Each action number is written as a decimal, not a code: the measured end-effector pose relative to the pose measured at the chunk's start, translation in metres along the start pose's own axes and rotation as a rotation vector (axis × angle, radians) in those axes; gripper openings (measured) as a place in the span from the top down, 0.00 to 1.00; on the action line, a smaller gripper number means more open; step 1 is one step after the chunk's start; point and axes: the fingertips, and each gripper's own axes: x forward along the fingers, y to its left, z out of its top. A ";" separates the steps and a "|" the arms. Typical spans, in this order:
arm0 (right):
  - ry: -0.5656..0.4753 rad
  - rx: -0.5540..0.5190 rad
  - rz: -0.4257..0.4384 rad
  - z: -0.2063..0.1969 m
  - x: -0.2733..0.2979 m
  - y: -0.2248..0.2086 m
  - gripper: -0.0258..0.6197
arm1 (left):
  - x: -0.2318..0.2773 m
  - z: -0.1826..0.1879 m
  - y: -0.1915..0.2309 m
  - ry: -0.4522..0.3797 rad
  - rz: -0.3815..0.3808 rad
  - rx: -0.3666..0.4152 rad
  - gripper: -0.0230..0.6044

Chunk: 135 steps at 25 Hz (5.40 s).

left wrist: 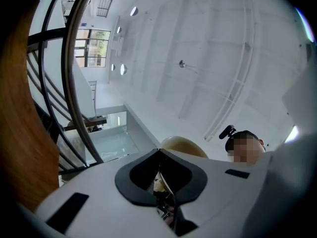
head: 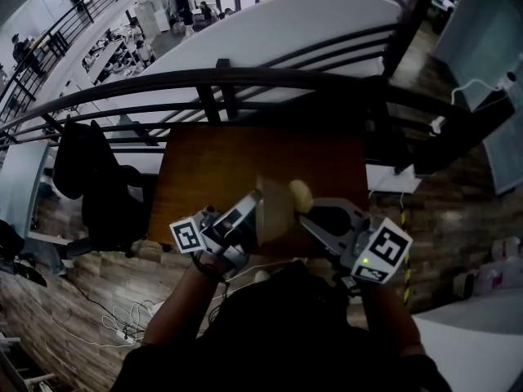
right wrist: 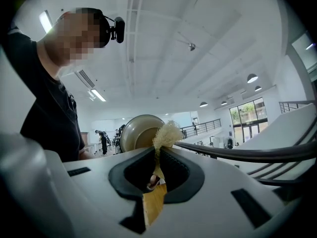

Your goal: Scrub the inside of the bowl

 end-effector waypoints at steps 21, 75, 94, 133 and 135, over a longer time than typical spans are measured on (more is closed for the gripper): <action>-0.008 0.081 0.014 -0.008 0.002 -0.009 0.90 | -0.007 -0.004 0.011 0.015 0.067 0.005 0.96; 0.416 0.319 -0.328 -0.280 -0.085 -0.279 0.89 | -0.046 -0.051 0.369 0.372 1.096 0.337 0.96; 0.623 0.428 -0.274 -0.382 -0.100 -0.314 0.89 | -0.100 -0.112 0.489 0.593 1.230 0.335 0.96; 0.494 0.284 -0.342 -0.313 -0.061 -0.203 0.90 | -0.125 -0.085 0.297 0.605 1.049 0.601 0.97; 0.479 0.277 -0.343 -0.305 -0.052 -0.181 0.89 | -0.132 -0.085 0.270 0.609 1.017 0.621 0.97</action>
